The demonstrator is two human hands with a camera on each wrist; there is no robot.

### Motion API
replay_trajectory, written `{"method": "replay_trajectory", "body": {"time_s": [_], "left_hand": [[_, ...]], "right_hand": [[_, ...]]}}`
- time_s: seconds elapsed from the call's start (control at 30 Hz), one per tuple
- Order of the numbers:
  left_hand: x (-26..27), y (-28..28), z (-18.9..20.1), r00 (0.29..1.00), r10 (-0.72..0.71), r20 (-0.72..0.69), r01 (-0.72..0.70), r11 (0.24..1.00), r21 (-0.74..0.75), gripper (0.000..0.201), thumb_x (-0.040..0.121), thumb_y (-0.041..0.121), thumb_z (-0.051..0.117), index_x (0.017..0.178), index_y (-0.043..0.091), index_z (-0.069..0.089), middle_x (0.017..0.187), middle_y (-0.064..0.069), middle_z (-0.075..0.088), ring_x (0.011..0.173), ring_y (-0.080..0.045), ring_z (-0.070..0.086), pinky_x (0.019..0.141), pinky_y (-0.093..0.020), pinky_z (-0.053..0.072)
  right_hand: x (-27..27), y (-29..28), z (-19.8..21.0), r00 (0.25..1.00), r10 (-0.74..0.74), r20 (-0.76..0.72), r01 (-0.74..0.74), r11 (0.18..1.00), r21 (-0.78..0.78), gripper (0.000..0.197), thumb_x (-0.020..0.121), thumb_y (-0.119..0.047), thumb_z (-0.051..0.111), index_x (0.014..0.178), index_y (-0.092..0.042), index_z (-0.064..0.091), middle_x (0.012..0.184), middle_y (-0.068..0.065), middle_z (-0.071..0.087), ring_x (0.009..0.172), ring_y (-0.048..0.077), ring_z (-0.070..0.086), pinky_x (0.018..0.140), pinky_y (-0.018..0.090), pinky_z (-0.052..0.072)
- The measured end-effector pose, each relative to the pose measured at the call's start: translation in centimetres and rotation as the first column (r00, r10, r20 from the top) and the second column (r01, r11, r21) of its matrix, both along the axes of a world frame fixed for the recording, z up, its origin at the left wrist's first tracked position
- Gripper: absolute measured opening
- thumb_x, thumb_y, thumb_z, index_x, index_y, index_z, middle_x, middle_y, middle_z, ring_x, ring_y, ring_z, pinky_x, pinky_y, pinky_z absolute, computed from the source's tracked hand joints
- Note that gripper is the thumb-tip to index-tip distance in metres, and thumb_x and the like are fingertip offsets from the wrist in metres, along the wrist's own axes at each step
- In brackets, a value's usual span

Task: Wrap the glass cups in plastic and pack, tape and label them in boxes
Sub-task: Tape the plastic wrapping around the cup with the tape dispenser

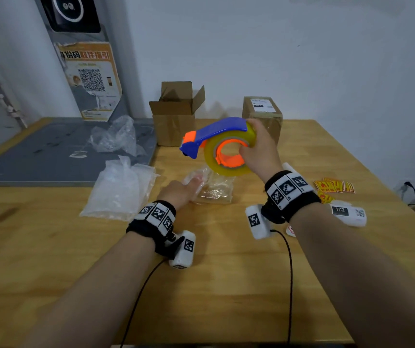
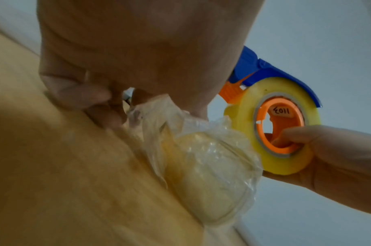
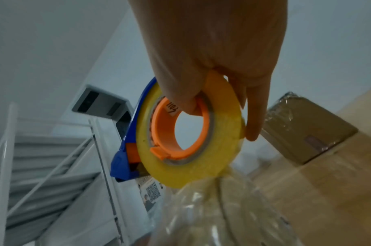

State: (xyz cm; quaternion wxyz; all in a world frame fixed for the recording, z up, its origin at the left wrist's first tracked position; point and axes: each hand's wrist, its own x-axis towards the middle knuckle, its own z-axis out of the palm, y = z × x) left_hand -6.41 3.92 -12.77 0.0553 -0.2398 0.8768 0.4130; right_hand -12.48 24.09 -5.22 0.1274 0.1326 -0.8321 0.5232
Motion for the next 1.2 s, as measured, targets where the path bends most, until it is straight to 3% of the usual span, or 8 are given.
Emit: {"method": "replay_trajectory", "body": {"time_s": [0.07,0.17,0.27,0.33,0.43,0.53,0.93,1.2], "left_hand": [[0.3,-0.4,0.3,0.998,0.028,-0.050,-0.029,0.999,-0.028,0.096,0.092,0.072,0.052,0.155,0.002,0.033,0.156,-0.017,0.040,0.140,-0.035,0.044,0.109,-0.040,0.039],[0.8,-1.4,0.6,0.970,0.112,-0.216,-0.117,0.993,-0.008,0.068,0.086,0.060,0.072,0.135,0.017,0.052,0.142,-0.009,0.041,0.137,-0.030,0.040,0.103,-0.038,0.039],[0.4,-2.6,1.1,0.866,0.148,-0.478,-0.107,0.988,0.113,0.023,0.087,0.031,0.080,0.104,0.027,0.066,0.107,0.006,0.062,0.107,-0.015,0.060,0.098,-0.035,0.050],[0.0,-3.1,2.4,0.817,0.196,-0.542,-0.048,0.960,0.276,0.014,0.097,0.015,0.066,0.110,0.019,0.071,0.097,0.007,0.069,0.087,-0.009,0.064,0.086,-0.034,0.056],[-0.1,-3.1,4.4,0.882,0.334,-0.333,0.002,0.703,0.711,0.029,0.107,0.023,0.051,0.125,0.005,0.064,0.093,-0.003,0.073,0.074,-0.017,0.066,0.059,-0.025,0.048],[0.1,-2.6,5.1,0.966,0.204,-0.157,0.016,0.561,0.828,0.033,0.106,0.038,0.051,0.114,0.010,0.067,0.095,-0.003,0.076,0.078,-0.021,0.067,0.064,-0.027,0.045],[0.0,-2.4,5.5,0.974,0.181,-0.136,-0.016,0.655,0.756,0.013,0.101,0.035,0.063,0.101,0.024,0.069,0.086,0.012,0.077,0.079,-0.010,0.063,0.066,-0.024,0.041],[0.3,-3.6,5.5,0.968,0.222,-0.119,-0.115,0.810,0.576,0.012,0.098,0.024,0.061,0.094,0.023,0.073,0.075,0.009,0.073,0.070,-0.007,0.057,0.060,-0.025,0.030]], "right_hand": [[0.1,0.1,0.0,1.000,0.011,-0.012,-0.011,0.999,0.038,0.082,0.085,0.009,0.056,0.150,-0.039,0.038,0.110,0.002,0.067,0.087,0.027,0.067,0.068,0.041,0.057],[0.3,0.1,-0.1,0.996,0.065,-0.058,-0.060,0.995,0.078,0.096,0.085,0.010,0.057,0.156,-0.049,0.028,0.125,-0.001,0.063,0.073,0.021,0.062,0.063,0.041,0.055],[-0.3,0.1,-0.4,0.993,0.071,-0.093,-0.061,0.993,0.100,0.085,0.084,0.009,0.057,0.148,-0.046,0.043,0.127,-0.001,0.061,0.090,0.021,0.063,0.073,0.037,0.054],[-0.6,0.0,-0.6,0.993,0.069,-0.091,-0.059,0.993,0.106,0.081,0.083,0.007,0.057,0.142,-0.047,0.046,0.125,0.001,0.062,0.094,0.024,0.063,0.075,0.037,0.053],[-0.6,0.0,-0.7,0.994,0.078,-0.074,-0.072,0.994,0.082,0.079,0.083,0.009,0.055,0.142,-0.043,0.047,0.124,-0.002,0.062,0.086,0.018,0.059,0.067,0.027,0.046],[-0.5,0.3,-0.6,0.994,0.084,-0.073,-0.079,0.994,0.074,0.077,0.083,0.010,0.053,0.143,-0.038,0.048,0.120,-0.004,0.062,0.075,0.004,0.055,0.060,0.017,0.040],[-0.4,0.3,-0.7,0.993,0.070,-0.099,-0.063,0.995,0.078,0.078,0.083,0.011,0.054,0.145,-0.035,0.049,0.120,-0.007,0.062,0.078,0.004,0.060,0.057,0.012,0.041],[-0.5,-1.0,0.1,0.985,0.086,-0.148,-0.039,0.956,0.292,0.080,0.082,0.004,0.060,0.142,-0.048,0.045,0.126,-0.004,0.062,0.105,0.021,0.061,0.088,0.041,0.053]]}}
